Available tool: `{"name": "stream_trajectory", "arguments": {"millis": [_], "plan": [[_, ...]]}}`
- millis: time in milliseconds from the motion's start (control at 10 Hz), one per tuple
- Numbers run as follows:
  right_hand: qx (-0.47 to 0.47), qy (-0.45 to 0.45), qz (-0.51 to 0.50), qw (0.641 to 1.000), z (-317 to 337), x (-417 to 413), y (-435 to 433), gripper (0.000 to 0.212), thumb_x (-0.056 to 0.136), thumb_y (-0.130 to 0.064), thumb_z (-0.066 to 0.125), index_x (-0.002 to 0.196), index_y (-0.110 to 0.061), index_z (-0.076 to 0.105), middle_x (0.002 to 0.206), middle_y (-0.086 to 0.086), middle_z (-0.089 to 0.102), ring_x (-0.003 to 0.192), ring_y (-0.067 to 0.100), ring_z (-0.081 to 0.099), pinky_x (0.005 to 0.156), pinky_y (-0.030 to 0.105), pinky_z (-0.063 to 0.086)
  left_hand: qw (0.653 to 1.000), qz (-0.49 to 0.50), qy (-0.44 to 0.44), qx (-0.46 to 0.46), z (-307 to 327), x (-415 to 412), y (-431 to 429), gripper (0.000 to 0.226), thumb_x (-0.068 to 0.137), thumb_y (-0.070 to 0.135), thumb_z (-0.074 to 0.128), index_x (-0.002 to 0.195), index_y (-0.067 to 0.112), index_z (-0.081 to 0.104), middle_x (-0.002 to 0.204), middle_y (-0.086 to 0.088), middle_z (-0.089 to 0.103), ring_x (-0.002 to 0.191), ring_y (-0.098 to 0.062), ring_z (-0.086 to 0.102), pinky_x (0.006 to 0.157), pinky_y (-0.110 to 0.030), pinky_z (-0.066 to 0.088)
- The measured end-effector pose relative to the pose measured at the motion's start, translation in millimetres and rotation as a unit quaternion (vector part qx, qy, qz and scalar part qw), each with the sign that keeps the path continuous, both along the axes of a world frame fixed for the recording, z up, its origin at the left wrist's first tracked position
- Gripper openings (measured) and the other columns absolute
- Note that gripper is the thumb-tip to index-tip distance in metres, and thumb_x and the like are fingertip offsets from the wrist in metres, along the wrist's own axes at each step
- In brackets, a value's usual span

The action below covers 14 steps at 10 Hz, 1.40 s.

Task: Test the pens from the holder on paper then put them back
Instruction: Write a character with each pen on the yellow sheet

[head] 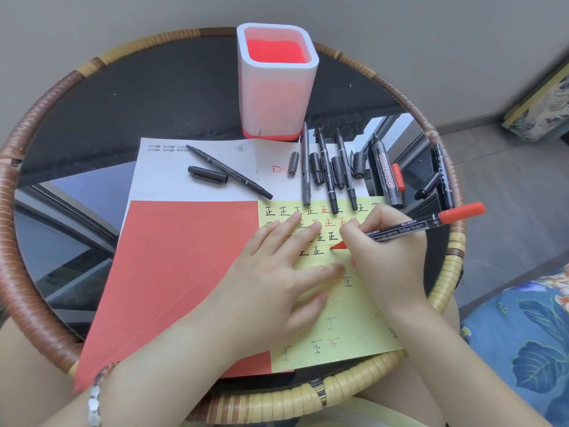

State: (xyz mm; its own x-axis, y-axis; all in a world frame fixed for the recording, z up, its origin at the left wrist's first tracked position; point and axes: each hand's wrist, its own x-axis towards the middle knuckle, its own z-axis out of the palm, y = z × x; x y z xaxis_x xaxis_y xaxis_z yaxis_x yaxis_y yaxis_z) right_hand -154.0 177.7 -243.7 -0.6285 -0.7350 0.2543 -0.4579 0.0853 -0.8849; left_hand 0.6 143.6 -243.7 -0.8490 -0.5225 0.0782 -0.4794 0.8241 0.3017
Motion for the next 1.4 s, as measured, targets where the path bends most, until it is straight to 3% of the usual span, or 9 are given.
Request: {"name": "stream_trajectory", "arguments": {"millis": [600,700,800,900,1000,1100,1200,1300,1400], "plan": [[0.0,-0.01,-0.022,1.0,3,-2,3,0.034,0.067,0.009,0.059,0.047,-0.002,0.034,0.045,0.002,0.036,0.042,0.004,0.036,0.047,0.01,0.029,1.0,0.0,-0.002,-0.002,1,1,0,0.038,0.084,0.042,0.04,0.114,0.037,0.062,0.136,-0.014,0.049,0.129,-0.036,0.04,0.105,-0.04,0.017],[-0.021,-0.054,-0.035,0.998,5,-3,3,0.033,0.071,0.007,0.059,0.048,-0.005,0.039,0.041,0.0,0.039,0.039,0.003,0.042,0.047,0.009,0.034,1.0,0.0,-0.005,-0.004,1,1,0,0.038,0.084,0.042,0.04,0.114,0.037,0.062,0.136,-0.013,0.049,0.129,-0.035,0.04,0.106,-0.04,0.017],[-0.042,-0.066,-0.041,0.996,3,-6,1,0.032,0.081,-0.009,0.065,0.056,-0.016,0.046,0.052,-0.002,0.049,0.049,0.012,0.046,0.055,0.025,0.039,1.0,-0.001,-0.002,-0.005,-1,1,1,0.038,0.084,0.041,0.04,0.114,0.036,0.062,0.136,-0.013,0.05,0.129,-0.035,0.041,0.106,-0.041,0.018],[-0.053,-0.107,0.0,0.993,7,-5,3,0.022,0.079,-0.018,0.07,0.065,-0.02,0.052,0.058,-0.009,0.057,0.053,0.0,0.051,0.055,0.013,0.042,1.0,-0.009,0.001,0.0,-3,0,1,0.037,0.085,0.039,0.04,0.114,0.034,0.062,0.136,-0.015,0.05,0.131,-0.033,0.039,0.106,-0.042,0.022],[0.0,-0.063,0.057,0.996,9,-15,10,0.013,0.079,-0.034,0.068,0.088,-0.026,0.064,0.08,-0.017,0.067,0.077,-0.002,0.061,0.07,0.013,0.046,1.0,-0.017,-0.005,0.0,-3,0,1,0.036,0.085,0.038,0.04,0.114,0.034,0.061,0.139,-0.014,0.047,0.133,-0.028,0.037,0.106,-0.042,0.022],[0.053,0.093,0.085,0.991,18,-40,19,0.035,0.082,-0.042,0.042,0.11,-0.027,0.058,0.098,-0.005,0.065,0.091,0.005,0.06,0.077,0.011,0.044,0.999,-0.022,-0.015,-0.025,-1,-4,-1,0.034,0.083,0.038,0.039,0.109,0.033,0.061,0.138,-0.01,0.049,0.13,-0.029,0.041,0.103,-0.043,0.022],[0.061,0.222,0.071,0.97,25,-67,18,0.018,0.085,-0.027,0.05,0.1,-0.018,0.051,0.084,-0.002,0.056,0.078,0.017,0.055,0.065,0.013,0.039,0.998,-0.021,-0.021,-0.048,0,-8,-1,0.03,0.082,0.039,0.039,0.101,0.032,0.062,0.134,-0.01,0.052,0.127,-0.032,0.045,0.102,-0.043,0.022],[0.114,0.39,0.058,0.912,30,-112,8,0.019,0.081,0.001,0.06,0.099,-0.003,0.059,0.089,0.016,0.062,0.085,0.033,0.055,0.077,0.031,0.042,0.998,-0.02,-0.018,-0.048,-2,-9,1,0.028,0.084,0.039,0.039,0.1,0.03,0.061,0.134,-0.01,0.053,0.128,-0.033,0.043,0.103,-0.043,0.022],[0.172,0.446,0.06,0.876,29,-136,-7,0.041,0.069,0.019,0.053,0.102,-0.003,0.064,0.098,0.022,0.064,0.093,0.042,0.054,0.078,0.051,0.046,0.999,-0.019,-0.014,-0.045,-2,-8,1,0.031,0.085,0.04,0.039,0.109,0.036,0.058,0.135,-0.009,0.051,0.128,-0.033,0.043,0.103,-0.042,0.021]]}}
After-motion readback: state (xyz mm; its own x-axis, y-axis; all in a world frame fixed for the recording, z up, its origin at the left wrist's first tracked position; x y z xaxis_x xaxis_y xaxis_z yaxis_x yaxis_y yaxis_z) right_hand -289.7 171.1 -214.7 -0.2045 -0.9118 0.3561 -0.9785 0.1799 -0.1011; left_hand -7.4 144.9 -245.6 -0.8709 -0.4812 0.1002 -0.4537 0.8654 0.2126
